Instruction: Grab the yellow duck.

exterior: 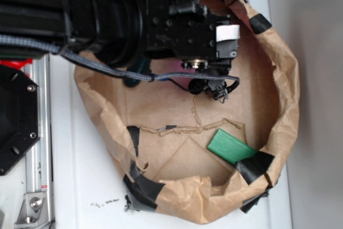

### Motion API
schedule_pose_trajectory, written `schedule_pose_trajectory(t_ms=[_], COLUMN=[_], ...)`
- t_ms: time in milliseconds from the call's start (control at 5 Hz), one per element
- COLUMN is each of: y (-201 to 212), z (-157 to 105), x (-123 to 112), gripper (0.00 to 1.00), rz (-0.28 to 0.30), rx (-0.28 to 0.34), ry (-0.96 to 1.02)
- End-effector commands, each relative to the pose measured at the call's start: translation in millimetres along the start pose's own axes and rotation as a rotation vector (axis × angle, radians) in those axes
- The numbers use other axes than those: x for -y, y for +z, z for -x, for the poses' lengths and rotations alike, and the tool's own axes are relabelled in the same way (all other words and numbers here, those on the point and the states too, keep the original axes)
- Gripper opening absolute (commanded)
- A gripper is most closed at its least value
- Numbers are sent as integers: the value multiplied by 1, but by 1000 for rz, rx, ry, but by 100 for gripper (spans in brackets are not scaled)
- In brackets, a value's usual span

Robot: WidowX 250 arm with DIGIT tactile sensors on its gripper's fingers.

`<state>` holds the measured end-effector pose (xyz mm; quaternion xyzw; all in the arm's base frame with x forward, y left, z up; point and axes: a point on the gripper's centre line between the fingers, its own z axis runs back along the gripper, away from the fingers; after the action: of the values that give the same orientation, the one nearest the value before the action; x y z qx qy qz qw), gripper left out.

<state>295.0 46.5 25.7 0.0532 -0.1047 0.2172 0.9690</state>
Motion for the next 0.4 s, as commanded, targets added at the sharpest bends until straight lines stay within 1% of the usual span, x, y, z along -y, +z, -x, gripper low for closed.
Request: schedule_pose_trajectory(t_ms=[0, 200], y=[72, 118], z=[-7, 6], x=[0, 25], gripper=[0, 0], rz=[202, 233], rx=[97, 113], ry=[-69, -195])
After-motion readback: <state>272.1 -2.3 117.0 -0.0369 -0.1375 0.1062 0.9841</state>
